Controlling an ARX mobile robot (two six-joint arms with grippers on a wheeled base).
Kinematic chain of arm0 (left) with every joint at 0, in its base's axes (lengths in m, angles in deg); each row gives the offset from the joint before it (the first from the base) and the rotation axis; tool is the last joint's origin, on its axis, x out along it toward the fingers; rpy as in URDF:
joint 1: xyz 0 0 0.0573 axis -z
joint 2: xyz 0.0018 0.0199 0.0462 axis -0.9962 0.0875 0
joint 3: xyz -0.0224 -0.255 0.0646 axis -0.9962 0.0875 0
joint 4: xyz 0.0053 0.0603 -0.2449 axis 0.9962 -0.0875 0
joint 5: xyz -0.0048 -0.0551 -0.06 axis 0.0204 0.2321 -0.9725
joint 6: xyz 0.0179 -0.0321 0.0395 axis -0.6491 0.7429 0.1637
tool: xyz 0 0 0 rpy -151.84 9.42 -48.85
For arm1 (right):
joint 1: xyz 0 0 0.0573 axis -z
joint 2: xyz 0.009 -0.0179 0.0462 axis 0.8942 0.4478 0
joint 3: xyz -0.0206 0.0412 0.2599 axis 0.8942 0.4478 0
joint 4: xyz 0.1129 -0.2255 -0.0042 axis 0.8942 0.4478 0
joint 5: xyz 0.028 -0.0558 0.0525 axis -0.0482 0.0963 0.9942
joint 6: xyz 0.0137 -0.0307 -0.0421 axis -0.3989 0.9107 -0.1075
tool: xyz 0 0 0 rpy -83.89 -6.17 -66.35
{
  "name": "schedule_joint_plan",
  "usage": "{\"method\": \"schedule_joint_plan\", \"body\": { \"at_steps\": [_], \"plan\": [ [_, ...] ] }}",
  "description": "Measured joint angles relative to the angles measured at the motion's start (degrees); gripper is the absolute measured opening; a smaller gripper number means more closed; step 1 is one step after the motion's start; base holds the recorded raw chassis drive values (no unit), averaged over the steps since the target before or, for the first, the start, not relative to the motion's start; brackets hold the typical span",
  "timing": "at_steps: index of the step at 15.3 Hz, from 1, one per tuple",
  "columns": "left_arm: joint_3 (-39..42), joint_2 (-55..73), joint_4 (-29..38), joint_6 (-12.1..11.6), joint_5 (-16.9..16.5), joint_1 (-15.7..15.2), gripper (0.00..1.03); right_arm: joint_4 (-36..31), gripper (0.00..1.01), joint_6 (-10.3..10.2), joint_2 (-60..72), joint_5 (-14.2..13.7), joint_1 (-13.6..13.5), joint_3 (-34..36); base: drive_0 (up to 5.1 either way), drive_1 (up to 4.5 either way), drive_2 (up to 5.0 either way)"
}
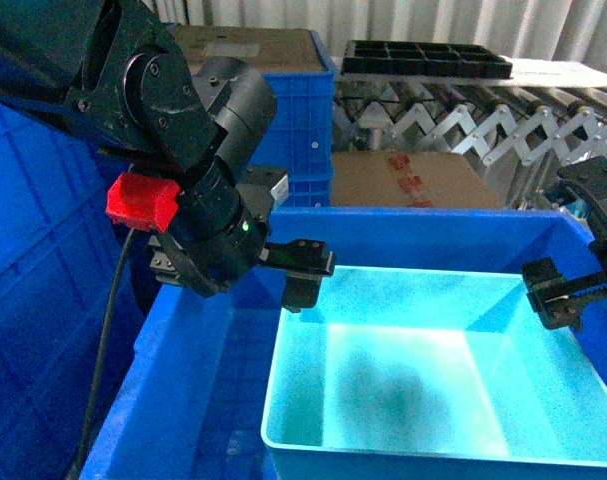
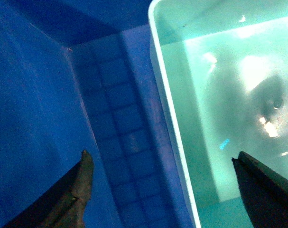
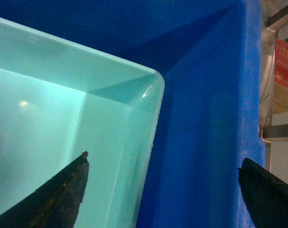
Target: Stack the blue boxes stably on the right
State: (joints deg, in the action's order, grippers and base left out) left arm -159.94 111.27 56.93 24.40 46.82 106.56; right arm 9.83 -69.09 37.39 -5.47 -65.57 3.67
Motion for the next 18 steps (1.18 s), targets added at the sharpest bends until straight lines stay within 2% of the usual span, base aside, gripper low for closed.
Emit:
{"method": "schedule_joint_plan", "body": {
  "at_steps": [1,2,3,5,7,11,13,15,18],
  "plan": [
    [0.0,0.0,0.0,0.0,0.0,0.0,0.95,0.0,1.0,0.0,0.0,0.0,0.0,0.0,0.0,0.0,0.0],
    [0.0,0.0,0.0,-0.1,0.0,-0.2,1.0,0.0,0.98,0.0,0.0,0.0,-0.1,0.0,0.0,0.0,0.0],
    [0.0,0.0,0.0,-0.2,0.0,-0.4,0.97,0.0,0.98,0.0,0.0,0.0,0.0,0.0,0.0,0.0,0.0],
    [0.0,0.0,0.0,-0.2,0.0,-0.3,0.98,-0.1,0.98,0.0,0.0,0.1,0.0,0.0,0.0,0.0,0.0],
    [-0.8,-0.7,0.6,-0.2,0.0,-0.8,0.98,-1.5,0.98,0.9,-0.2,2.5,0.0,-1.2,0.0,0.0,0.0],
    [-3.3,-8.4,1.4,-0.2,-1.2,-2.7,0.98,-1.3,0.98,1.1,-5.1,5.7,0.0,-3.3,0.0,0.0,0.0],
    [-0.4,-14.9,1.4,-0.4,-2.7,-4.8,0.98,-0.9,0.98,1.2,-9.2,7.8,0.5,-3.8,0.0,0.0,0.0],
    [6.3,-22.5,-0.3,-0.8,-3.5,-7.8,0.98,-1.0,0.98,1.5,-15.2,10.9,2.0,-3.2,0.0,0.0,0.0],
    [12.3,-33.9,-0.7,-0.9,-2.5,-8.1,0.98,0.2,0.98,1.4,-27.1,13.0,5.0,0.8,0.0,0.0,0.0]
  ]
}}
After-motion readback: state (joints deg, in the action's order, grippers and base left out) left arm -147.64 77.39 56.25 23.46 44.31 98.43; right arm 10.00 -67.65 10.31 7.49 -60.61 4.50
